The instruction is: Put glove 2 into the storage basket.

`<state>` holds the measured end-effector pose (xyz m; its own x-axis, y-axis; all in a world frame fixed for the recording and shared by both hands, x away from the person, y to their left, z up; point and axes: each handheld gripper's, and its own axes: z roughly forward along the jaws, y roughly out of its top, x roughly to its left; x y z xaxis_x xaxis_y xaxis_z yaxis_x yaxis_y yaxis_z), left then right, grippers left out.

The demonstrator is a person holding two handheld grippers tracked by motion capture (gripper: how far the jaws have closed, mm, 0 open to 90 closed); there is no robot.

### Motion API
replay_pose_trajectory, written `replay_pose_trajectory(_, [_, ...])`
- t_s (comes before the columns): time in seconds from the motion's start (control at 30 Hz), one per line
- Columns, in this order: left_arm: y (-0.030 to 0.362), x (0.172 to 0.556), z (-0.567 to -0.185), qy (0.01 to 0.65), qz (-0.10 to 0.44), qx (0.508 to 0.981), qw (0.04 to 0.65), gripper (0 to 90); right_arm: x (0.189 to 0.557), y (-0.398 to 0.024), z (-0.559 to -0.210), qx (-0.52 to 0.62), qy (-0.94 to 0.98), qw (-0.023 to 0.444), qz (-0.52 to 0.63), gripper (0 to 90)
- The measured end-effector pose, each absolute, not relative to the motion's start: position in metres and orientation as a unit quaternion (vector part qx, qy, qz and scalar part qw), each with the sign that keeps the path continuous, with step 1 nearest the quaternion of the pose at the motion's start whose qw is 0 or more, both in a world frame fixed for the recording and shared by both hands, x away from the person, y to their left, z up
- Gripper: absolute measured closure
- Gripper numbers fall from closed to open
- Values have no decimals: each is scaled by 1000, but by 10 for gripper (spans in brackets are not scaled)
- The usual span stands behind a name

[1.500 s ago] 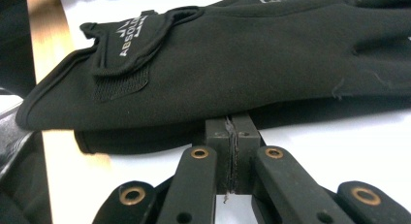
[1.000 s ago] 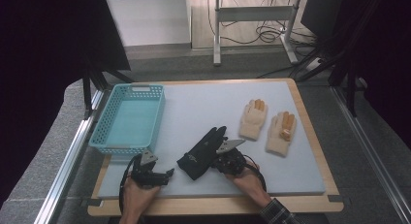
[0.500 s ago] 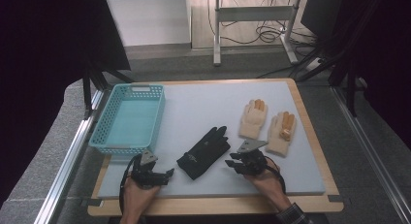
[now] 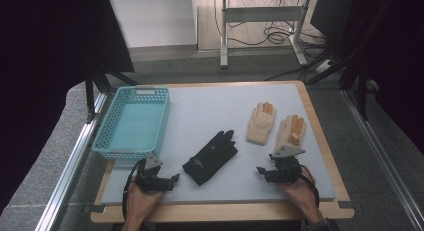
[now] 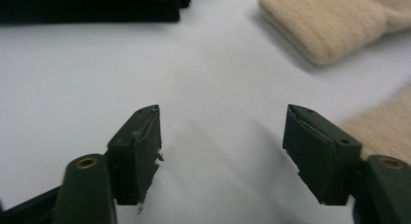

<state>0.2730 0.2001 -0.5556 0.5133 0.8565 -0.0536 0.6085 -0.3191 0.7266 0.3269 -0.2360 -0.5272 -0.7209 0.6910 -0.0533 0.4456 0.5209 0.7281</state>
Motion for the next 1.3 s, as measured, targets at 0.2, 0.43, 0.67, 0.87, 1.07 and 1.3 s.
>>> replay_pose_trajectory(0.2, [199, 274, -545, 459, 153, 796, 364, 93, 329, -239, -532, 336, 853, 173, 359, 230])
replay_pose_trajectory(0.43, [182, 274, -522, 437, 138, 806, 374, 88, 330, -240, -532, 342, 851, 170, 360, 212])
replay_pose_trajectory(0.67, [153, 287, -498, 406, 129, 822, 378, 60, 329, -240, -532, 342, 851, 171, 360, 210])
replay_pose_trajectory(0.87, [119, 310, -493, 396, 112, 836, 362, 25, 329, -240, -532, 342, 851, 171, 360, 206])
replay_pose_trajectory(1.07, [93, 327, -499, 393, 110, 847, 339, 0, 330, -240, -532, 342, 851, 170, 361, 203])
replay_pose_trajectory(1.3, [78, 347, -513, 406, 99, 853, 315, 0, 330, -240, -532, 341, 852, 169, 360, 201])
